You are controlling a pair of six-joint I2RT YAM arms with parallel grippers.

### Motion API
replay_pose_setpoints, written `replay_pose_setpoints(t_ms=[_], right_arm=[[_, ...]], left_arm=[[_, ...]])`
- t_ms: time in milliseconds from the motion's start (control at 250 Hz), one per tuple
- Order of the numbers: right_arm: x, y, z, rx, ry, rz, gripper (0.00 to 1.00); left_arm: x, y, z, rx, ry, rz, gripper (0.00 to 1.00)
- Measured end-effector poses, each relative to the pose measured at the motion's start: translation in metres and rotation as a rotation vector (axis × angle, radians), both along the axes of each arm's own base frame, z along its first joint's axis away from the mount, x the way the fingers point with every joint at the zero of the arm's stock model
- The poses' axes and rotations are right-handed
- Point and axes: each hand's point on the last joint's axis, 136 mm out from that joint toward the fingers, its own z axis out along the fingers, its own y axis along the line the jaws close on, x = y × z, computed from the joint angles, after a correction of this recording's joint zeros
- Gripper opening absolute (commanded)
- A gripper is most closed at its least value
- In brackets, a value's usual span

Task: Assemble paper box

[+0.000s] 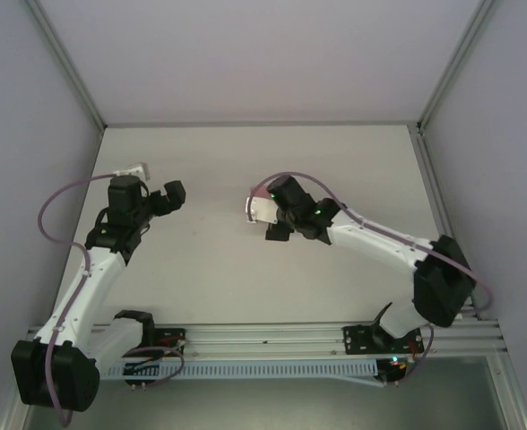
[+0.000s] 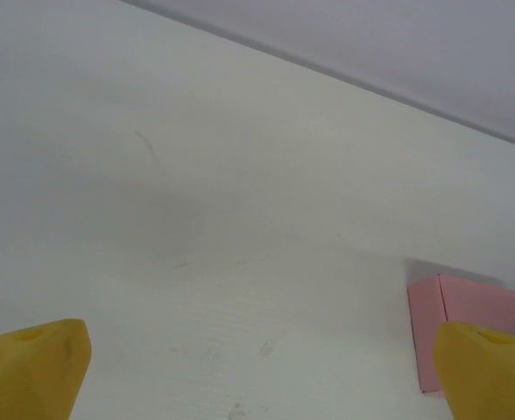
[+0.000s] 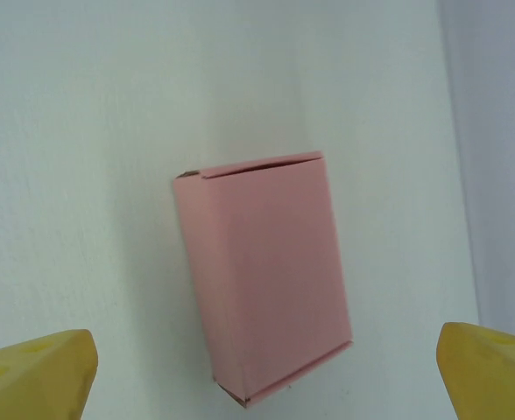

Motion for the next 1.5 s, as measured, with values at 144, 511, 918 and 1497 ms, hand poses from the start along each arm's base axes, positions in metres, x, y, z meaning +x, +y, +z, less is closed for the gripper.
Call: replay_pose_setpoints(t_ms=[144, 511, 918, 1497], right_arm=[[0.004, -0.026, 0.064, 0.228, -0.054, -0.169, 1.00], [0.060, -0.211, 0.079, 0.649, -0.203, -0.951, 1.00], [0.065, -0.278, -0.066, 0.649, -0.203, -1.151, 1.00], [0.086, -0.308, -0.097, 0.879, -0.239, -1.186, 1.00]], left_arm=[[0.003, -0.001, 0.005, 0.001, -0.036, -0.005, 1.00], [0.008, 0.013, -0.018, 0.127, -0.191, 0.011, 1.00], [0.010, 0.054, -0.101, 0.395, -0.261, 0.097, 1.00], [0.045, 0.072, -0.109, 0.419, -0.333, 0.117, 1.00]])
